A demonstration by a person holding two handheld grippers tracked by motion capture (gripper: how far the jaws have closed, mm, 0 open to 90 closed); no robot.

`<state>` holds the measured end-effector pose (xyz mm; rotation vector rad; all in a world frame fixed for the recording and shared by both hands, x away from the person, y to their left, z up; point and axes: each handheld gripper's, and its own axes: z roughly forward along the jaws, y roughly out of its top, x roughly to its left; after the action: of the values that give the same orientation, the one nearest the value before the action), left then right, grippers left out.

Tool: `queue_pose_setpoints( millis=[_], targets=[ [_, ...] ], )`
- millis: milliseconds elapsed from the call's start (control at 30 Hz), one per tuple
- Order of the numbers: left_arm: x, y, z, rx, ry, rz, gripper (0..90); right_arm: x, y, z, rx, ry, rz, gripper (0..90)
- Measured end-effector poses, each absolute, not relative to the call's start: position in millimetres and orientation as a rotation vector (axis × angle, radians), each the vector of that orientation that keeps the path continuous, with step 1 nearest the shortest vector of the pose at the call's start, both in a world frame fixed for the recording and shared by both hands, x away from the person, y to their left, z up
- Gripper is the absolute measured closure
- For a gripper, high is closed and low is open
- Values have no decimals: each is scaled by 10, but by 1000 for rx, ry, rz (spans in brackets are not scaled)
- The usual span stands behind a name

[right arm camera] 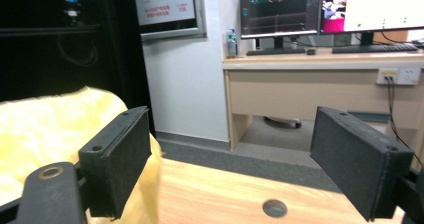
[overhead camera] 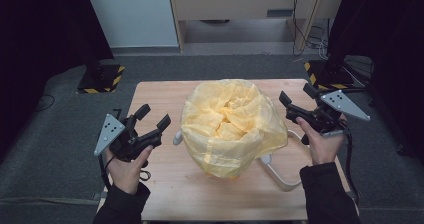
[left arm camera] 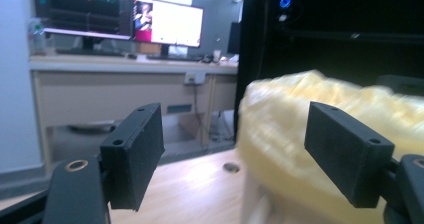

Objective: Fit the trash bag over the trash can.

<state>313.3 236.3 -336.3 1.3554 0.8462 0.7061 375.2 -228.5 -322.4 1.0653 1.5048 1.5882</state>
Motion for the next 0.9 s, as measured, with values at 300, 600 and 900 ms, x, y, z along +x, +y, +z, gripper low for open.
queue_pose_setpoints(
  millis=[300, 600, 900],
  targets=[
    [3188, 2681, -3817, 1447, 1004, 732, 224, 3706, -2448, -3557, 1128, 1541, 1551, 163],
    [3261, 2788, -4411, 1608, 1142, 663, 203, 3660, -2550, -4016, 1202, 1627, 1482, 175],
    [3310, 2783, -4804, 1738, 1220, 539, 200, 3610, -2729, -4381, 1271, 1736, 1335, 199]
  ],
)
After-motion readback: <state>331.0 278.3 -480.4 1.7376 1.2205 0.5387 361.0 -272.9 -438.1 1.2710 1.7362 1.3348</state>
